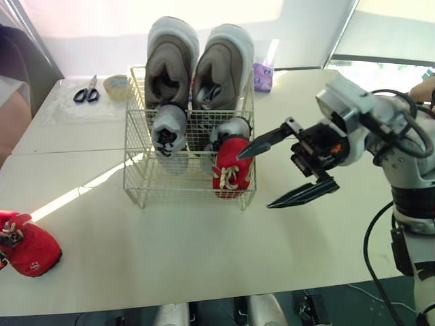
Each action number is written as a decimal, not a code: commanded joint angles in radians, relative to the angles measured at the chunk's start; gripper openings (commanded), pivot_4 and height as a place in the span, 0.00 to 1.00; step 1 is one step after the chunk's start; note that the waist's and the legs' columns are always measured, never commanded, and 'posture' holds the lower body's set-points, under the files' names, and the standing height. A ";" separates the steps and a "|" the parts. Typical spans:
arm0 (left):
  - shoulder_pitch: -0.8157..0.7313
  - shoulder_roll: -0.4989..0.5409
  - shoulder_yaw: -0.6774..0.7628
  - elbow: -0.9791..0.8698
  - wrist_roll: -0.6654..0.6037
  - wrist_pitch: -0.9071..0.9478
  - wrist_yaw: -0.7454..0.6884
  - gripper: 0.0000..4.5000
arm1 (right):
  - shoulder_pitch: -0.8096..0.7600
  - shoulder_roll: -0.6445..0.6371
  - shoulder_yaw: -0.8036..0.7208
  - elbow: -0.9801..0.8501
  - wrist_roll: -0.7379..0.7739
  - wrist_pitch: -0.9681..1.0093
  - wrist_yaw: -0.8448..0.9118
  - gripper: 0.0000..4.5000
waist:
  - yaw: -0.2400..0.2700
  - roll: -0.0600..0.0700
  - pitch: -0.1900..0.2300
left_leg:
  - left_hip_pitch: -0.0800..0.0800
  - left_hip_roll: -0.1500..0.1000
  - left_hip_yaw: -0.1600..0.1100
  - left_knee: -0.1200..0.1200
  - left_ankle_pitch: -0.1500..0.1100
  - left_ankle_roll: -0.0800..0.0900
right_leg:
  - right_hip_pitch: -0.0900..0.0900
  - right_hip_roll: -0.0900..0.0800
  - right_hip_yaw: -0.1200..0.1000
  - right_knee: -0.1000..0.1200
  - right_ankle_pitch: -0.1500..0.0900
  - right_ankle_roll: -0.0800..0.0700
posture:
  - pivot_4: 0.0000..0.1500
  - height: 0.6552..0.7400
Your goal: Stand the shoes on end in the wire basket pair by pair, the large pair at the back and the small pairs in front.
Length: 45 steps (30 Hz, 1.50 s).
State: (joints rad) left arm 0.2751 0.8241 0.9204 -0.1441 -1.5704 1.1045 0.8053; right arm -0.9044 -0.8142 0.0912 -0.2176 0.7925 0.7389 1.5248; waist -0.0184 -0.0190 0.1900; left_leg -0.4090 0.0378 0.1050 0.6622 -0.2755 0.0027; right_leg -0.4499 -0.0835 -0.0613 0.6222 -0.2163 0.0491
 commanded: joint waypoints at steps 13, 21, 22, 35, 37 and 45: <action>-0.009 0.047 0.032 -0.023 0.067 -0.034 -0.020 0.01 | 0.013 -0.013 -0.034 -0.047 0.011 0.011 -0.044 1.00 | -0.002 0.000 0.000 | 0.000 0.000 0.000 -0.001 0.000 0.000 | -0.001 -0.001 0.000 0.000 0.000 0.000 | 1.00 1.00; 0.018 0.056 0.072 -0.328 0.453 -0.285 -0.358 0.01 | -0.003 -0.009 -0.028 -0.027 0.005 0.015 -0.040 1.00 | -0.001 -0.001 0.000 | -0.001 0.000 0.001 -0.001 0.000 0.000 | -0.001 -0.001 -0.002 -0.002 0.001 -0.002 | 1.00 1.00; 0.007 0.036 0.083 -0.348 0.442 -0.307 -0.401 0.01 | -0.004 -0.007 -0.026 -0.024 0.003 0.014 -0.041 1.00 | -0.001 -0.001 0.000 | -0.001 0.000 0.001 -0.001 0.000 0.000 | -0.001 -0.001 -0.002 -0.003 0.001 -0.002 | 1.00 1.00; -0.404 -0.032 -0.165 -0.731 0.208 -0.615 -0.528 0.01 | -0.046 -0.006 -0.086 0.015 0.043 0.142 -0.177 1.00 | 0.007 -0.001 0.000 | -0.001 -0.002 0.001 0.001 0.002 0.004 | 0.002 -0.003 -0.004 -0.002 0.002 -0.002 | 1.00 1.00; -0.441 -0.039 -0.256 -0.763 0.216 -0.616 -0.507 0.01 | -0.045 -0.019 -0.095 0.005 0.055 0.167 -0.185 1.00 | 0.007 -0.001 0.000 | -0.001 -0.003 0.001 0.001 0.002 0.005 | 0.003 -0.002 -0.004 -0.002 0.002 -0.001 | 1.00 1.00; -0.441 -0.141 -0.577 -0.720 0.558 -0.666 -0.683 0.01 | -0.041 -0.061 -0.133 -0.041 0.113 0.277 -0.256 1.00 | 0.009 -0.001 0.000 | 0.001 -0.004 0.000 0.003 0.002 0.006 | 0.006 0.006 -0.005 -0.002 0.004 0.004 | 1.00 1.00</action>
State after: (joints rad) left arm -0.1671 0.6977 0.3670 -0.8716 -1.1066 0.4894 0.1712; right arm -0.9271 -0.8462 0.0210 -0.2174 0.8576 0.9793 1.2882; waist -0.0093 -0.0198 0.1898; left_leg -0.4080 0.0332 0.1057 0.6658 -0.2733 0.0089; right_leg -0.4437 -0.0768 -0.0672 0.6202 -0.2119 0.0533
